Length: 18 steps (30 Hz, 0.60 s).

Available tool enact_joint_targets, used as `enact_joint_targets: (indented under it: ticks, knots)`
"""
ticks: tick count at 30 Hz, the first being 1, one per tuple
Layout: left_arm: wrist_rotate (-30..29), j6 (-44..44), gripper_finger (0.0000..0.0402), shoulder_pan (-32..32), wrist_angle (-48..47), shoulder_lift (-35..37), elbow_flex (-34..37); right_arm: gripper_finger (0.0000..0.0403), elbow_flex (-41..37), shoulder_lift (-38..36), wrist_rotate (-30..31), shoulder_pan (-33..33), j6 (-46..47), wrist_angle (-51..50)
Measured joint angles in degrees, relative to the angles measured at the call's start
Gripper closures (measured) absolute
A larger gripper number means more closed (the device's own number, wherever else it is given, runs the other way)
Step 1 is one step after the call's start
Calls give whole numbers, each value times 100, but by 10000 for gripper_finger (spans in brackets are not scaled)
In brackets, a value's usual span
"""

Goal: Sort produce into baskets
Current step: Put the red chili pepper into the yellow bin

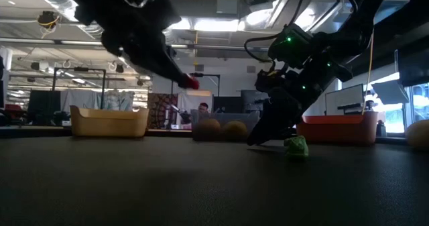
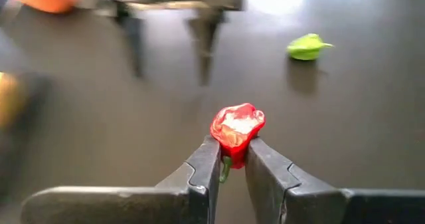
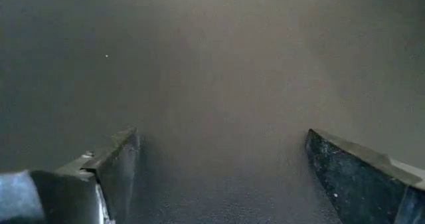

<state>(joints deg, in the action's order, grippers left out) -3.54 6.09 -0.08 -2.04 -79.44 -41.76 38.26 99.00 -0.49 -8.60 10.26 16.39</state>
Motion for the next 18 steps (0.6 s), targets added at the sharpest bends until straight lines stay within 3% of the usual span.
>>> enact_joint_targets:
  ticks: [9,18]
  knots:
    - [-838,206,343,576,-872,1109,0,31,0,0,8,-4,-22,12]
    - [-1223,12,343,1658,-1566,1546,0,31,0,0,367,-34,-15,48]
